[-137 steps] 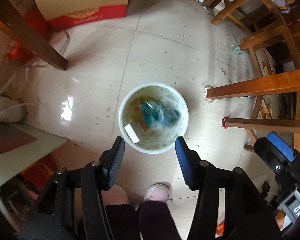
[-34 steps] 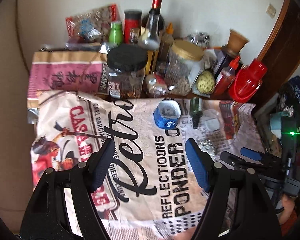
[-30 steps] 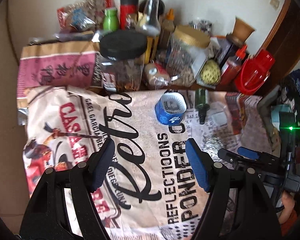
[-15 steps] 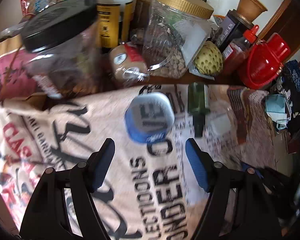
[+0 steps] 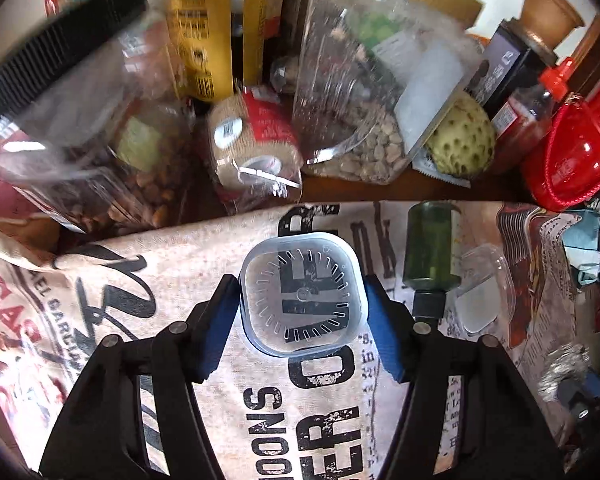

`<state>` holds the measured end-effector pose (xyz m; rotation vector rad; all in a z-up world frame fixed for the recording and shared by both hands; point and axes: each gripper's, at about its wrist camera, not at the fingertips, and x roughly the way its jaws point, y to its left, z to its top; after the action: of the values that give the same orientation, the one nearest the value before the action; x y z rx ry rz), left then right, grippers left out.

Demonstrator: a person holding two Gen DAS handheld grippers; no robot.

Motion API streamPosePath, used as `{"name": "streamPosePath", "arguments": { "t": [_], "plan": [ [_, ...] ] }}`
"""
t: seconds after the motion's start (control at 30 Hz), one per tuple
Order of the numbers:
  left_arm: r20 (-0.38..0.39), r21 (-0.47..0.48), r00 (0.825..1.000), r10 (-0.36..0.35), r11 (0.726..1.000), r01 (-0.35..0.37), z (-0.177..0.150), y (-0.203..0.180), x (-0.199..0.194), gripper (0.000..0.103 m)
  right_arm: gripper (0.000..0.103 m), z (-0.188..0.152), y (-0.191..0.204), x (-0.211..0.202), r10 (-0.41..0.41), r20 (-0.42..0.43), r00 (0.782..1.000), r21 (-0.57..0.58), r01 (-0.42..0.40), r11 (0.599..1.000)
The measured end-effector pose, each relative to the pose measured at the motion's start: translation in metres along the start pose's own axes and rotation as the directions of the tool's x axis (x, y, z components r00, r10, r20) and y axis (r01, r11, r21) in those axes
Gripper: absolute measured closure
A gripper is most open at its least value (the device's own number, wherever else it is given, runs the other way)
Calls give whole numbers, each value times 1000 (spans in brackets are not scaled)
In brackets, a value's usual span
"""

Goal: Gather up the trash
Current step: 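Grasp the crumpled foil ball with the right tool while the left tool grasps the clear plastic box, then carry the foil ball and clear plastic box over the white bucket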

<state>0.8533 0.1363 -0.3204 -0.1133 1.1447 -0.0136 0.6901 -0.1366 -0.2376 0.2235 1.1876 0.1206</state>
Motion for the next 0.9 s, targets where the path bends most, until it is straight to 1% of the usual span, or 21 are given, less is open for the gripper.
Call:
{"name": "streamPosePath", "arguments": {
  "t": [0.07,0.1,0.2,0.3,0.4,0.5,0.57,0.6,0.8,0.9],
  "plan": [
    [26,27,999,24,999,-25,-3,-7,-9,41,50,1,-2,-5,-1,13,1000,5,1,1000],
    [36,36,999,28,999,-29,-5,-10,-15,41,50,3,4,-6,0,20,1000,4,0,1000],
    [70,32,997,22,999,-24,-14,-17,-41,41,50,1,2,-21,18,42,999,-9,-18,1000],
    [108,22,994,22,999,-24,-22,-23,-73,42,50,-1,2,-41,47,78,996,-43,-44,998],
    [175,10,984,43,999,-45,-35,-33,-115,41,50,-4,5,-58,79,117,990,-91,-69,993],
    [244,1,967,66,998,-68,-52,-40,-159,41,50,-10,2,-84,117,153,981,-150,-94,984],
    [290,-21,953,84,996,-81,-67,-47,-187,41,50,-13,-1,-101,143,174,974,-188,-110,976],
    [321,-43,942,98,995,-89,-78,-52,-205,41,50,-16,-3,-112,157,190,969,-211,-116,971],
    [422,-104,900,106,992,-68,-129,-76,-274,41,50,-33,-12,-168,217,275,937,-324,-122,938],
    [451,-94,888,92,994,-55,-151,-89,-306,41,50,-42,-14,-191,249,304,919,-353,-134,926]
  ]
}}
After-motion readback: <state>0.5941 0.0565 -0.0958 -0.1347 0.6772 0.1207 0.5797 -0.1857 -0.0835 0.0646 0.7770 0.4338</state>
